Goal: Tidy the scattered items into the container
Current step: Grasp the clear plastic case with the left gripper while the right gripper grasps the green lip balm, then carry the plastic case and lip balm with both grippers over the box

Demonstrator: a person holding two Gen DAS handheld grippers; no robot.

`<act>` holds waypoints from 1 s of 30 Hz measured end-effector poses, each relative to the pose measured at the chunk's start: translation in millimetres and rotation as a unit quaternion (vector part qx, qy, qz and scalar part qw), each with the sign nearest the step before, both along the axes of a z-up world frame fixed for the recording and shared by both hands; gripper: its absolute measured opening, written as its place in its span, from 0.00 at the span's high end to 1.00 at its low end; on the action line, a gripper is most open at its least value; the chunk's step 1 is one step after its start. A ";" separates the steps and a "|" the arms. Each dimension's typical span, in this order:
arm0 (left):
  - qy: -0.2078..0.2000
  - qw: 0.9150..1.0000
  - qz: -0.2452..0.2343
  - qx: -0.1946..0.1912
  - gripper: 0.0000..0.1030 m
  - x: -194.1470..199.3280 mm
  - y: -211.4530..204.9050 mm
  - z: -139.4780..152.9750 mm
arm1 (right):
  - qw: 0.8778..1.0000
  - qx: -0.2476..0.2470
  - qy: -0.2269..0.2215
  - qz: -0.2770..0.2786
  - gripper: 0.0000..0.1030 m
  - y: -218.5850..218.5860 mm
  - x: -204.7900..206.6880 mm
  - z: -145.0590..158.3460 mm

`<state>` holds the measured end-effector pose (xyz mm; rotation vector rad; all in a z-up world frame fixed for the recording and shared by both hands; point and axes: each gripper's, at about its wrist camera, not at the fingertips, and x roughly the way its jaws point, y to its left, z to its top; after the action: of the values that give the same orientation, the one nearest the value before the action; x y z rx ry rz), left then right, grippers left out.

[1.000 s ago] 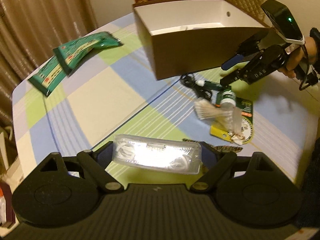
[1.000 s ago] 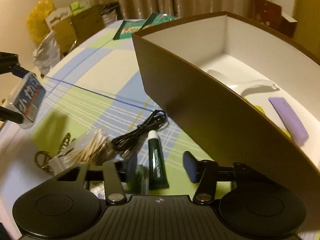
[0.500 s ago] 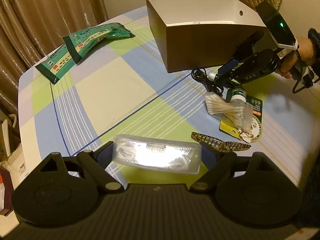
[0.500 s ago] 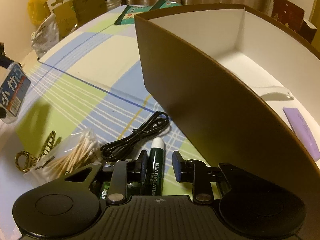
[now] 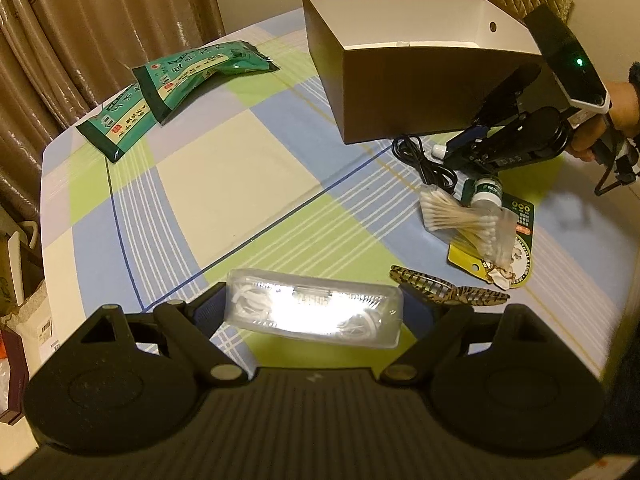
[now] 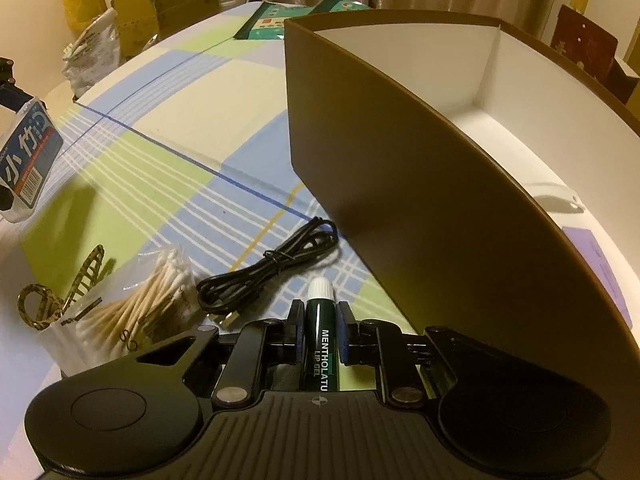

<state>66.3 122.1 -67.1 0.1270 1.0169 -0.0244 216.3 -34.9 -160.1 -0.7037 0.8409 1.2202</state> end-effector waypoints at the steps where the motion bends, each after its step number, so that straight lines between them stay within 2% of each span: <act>1: 0.000 1.000 0.000 0.000 0.16 -0.1 -0.3 -0.2 | 1.000 0.000 -0.001 -0.001 0.88 -1.6 -0.1 0.5; 16: -0.010 1.000 -0.012 0.009 0.16 5.2 -13.3 5.7 | 1.000 0.019 -0.003 -0.018 0.88 -39.1 -6.2 23.9; 30: -0.029 0.998 -0.059 0.026 0.16 26.6 -51.2 20.9 | 0.998 0.055 -0.006 -0.038 0.88 -96.5 -12.9 63.9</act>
<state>92.9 71.0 -46.2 0.2331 0.9511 -0.1011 203.3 -131.5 -96.1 -0.5849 0.7767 1.1835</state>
